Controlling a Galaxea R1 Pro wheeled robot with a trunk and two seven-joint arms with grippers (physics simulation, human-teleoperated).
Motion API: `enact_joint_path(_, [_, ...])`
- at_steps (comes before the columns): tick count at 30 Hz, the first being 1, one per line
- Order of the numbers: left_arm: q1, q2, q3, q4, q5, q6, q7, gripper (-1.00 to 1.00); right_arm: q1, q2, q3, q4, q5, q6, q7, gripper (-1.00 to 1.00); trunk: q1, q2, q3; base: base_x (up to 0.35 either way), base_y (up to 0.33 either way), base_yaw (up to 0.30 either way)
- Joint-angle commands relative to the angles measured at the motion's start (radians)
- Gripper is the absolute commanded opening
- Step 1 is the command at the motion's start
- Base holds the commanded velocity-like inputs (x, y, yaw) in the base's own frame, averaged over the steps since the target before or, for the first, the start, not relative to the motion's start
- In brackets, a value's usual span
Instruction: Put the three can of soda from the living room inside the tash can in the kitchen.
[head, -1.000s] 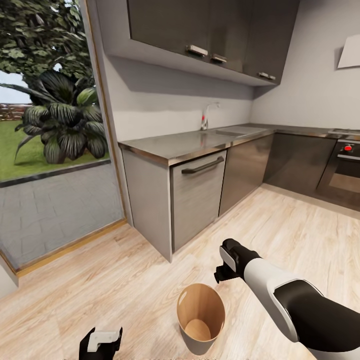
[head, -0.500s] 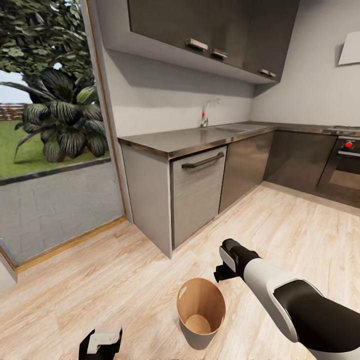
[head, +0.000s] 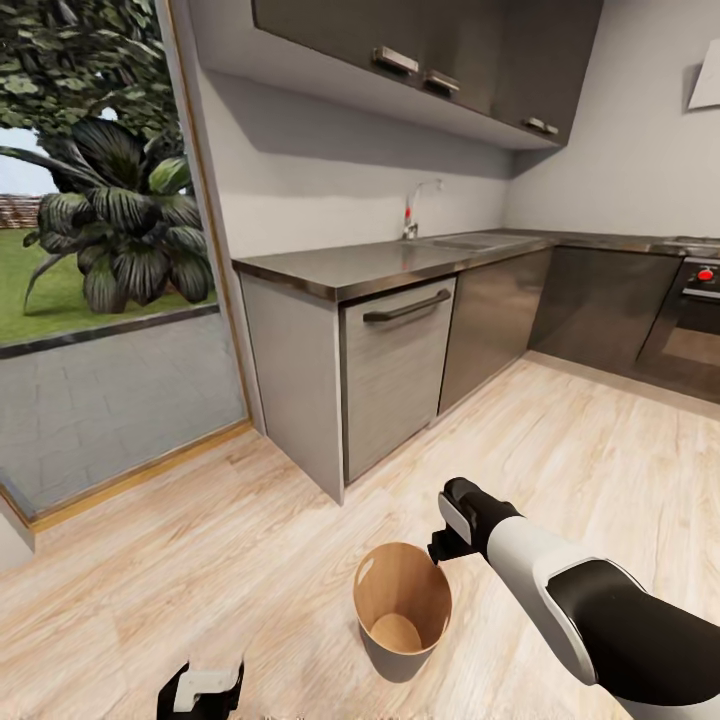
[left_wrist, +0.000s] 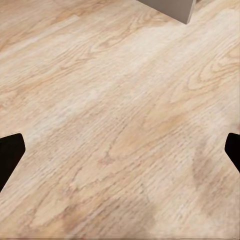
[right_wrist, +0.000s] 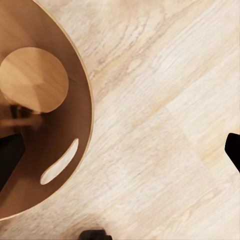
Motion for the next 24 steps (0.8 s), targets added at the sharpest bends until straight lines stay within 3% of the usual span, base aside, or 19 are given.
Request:
enact_joint_path(1, [0.000, 0.000, 0.000, 0.000, 0.000, 0.000, 0.000, 1.00, 0.000, 0.000, 0.000, 0.000, 0.000, 0.000, 0.000, 1.00, 0.000, 0.000, -0.004, 0.000, 0.000, 0.000])
enact_joint_path(24, [0.000, -0.001, 0.002, 0.001, 0.000, 0.001, 0.000, 1.00, 0.000, -0.003, -0.001, 0.000, 0.001, 0.000, 0.000, 1.00, 0.011, -0.006, -0.093, 0.000, 0.000, 0.000])
